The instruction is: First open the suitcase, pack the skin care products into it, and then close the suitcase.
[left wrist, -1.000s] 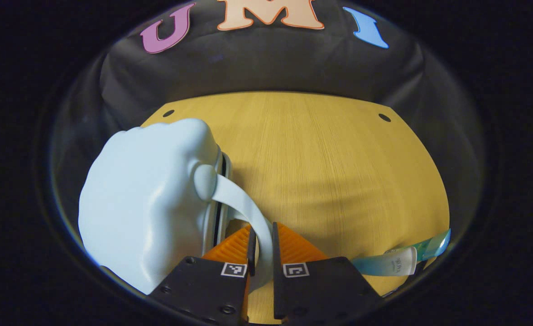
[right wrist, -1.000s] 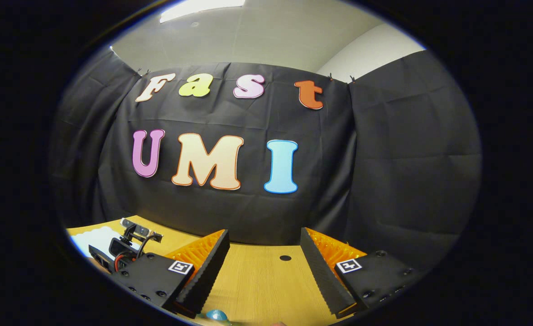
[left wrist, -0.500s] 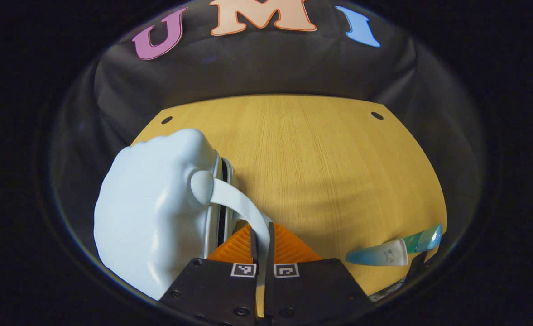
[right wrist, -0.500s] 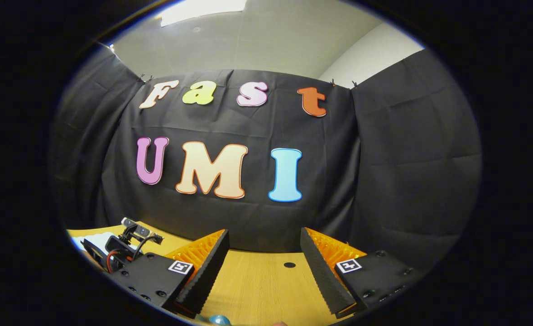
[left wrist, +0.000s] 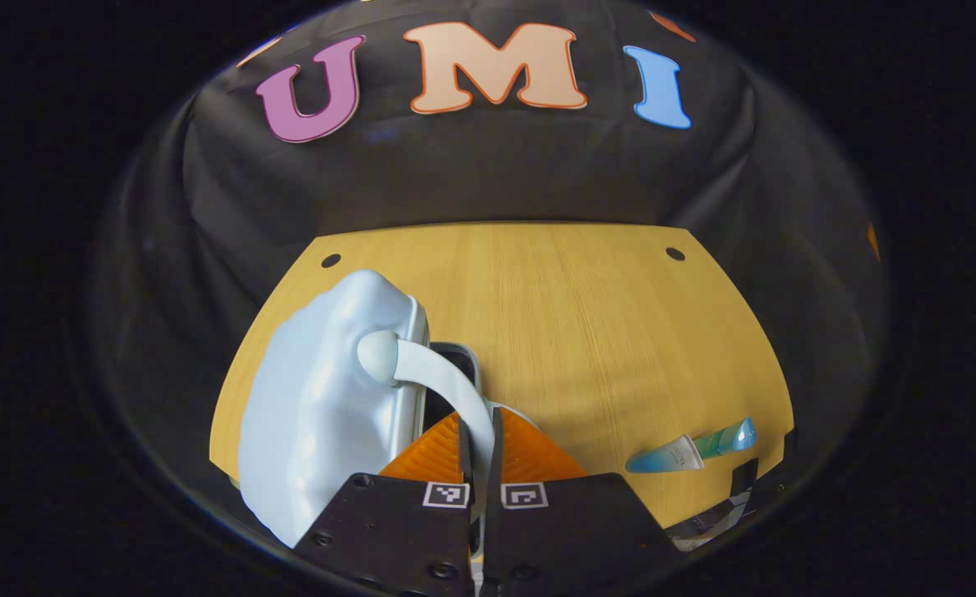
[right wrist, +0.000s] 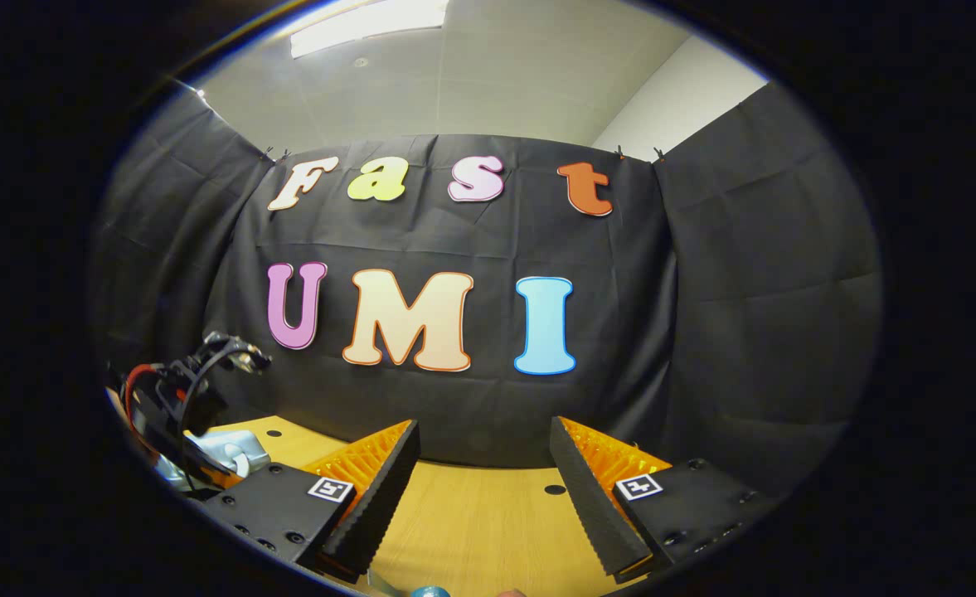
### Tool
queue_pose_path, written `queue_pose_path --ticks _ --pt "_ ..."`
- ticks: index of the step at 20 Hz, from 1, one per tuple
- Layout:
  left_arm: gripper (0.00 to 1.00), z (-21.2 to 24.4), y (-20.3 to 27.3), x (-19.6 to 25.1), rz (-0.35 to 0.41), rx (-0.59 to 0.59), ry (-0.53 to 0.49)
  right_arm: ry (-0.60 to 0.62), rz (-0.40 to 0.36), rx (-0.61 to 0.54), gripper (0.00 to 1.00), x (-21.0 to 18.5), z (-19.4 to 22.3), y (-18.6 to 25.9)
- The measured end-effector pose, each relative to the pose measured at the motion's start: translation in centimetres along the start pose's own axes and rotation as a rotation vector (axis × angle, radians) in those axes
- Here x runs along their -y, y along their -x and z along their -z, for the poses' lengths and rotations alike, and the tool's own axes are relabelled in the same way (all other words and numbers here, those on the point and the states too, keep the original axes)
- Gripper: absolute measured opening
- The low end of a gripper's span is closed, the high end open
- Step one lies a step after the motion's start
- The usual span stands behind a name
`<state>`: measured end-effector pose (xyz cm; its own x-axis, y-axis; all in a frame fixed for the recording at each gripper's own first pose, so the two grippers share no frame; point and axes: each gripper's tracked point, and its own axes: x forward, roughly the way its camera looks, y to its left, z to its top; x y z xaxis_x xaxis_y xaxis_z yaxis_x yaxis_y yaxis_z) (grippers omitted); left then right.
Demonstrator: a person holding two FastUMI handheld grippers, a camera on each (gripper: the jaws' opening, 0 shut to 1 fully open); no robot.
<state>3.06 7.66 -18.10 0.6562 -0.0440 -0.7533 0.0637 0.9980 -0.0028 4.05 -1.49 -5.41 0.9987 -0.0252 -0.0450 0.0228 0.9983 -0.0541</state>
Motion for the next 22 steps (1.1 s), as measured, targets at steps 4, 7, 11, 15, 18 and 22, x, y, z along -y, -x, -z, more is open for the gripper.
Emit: queue_pose_path --ticks 4,7,11,15,18,22 --pt "0.0 -3.1 2.8 -4.7 -0.029 0.056 0.011 -0.026 -0.017 -0.005 0.98 -1.8 0.3 -0.1" --pt "0.0 -4.8 4.4 -8.7 -0.084 0.093 -0.013 -0.035 -0.031 -0.007 0.98 -3.4 0.4 -0.3" --pt "0.0 -5.7 5.6 -13.7 -0.136 0.135 0.003 -0.044 -0.041 -0.01 0.98 -5.6 0.4 -0.3" --pt "0.0 -6.4 5.7 -17.8 -0.159 0.167 -0.028 -0.038 -0.011 -0.01 0.98 -7.0 0.0 -0.5" --pt "0.0 -6.5 5.4 -21.2 -0.165 0.179 -0.027 -0.023 0.011 -0.005 0.98 -8.4 -0.4 -0.6" --pt "0.0 -6.6 5.1 -25.7 -0.159 0.193 0.014 -0.004 0.047 0.007 0.99 -10.3 -0.8 -0.2"
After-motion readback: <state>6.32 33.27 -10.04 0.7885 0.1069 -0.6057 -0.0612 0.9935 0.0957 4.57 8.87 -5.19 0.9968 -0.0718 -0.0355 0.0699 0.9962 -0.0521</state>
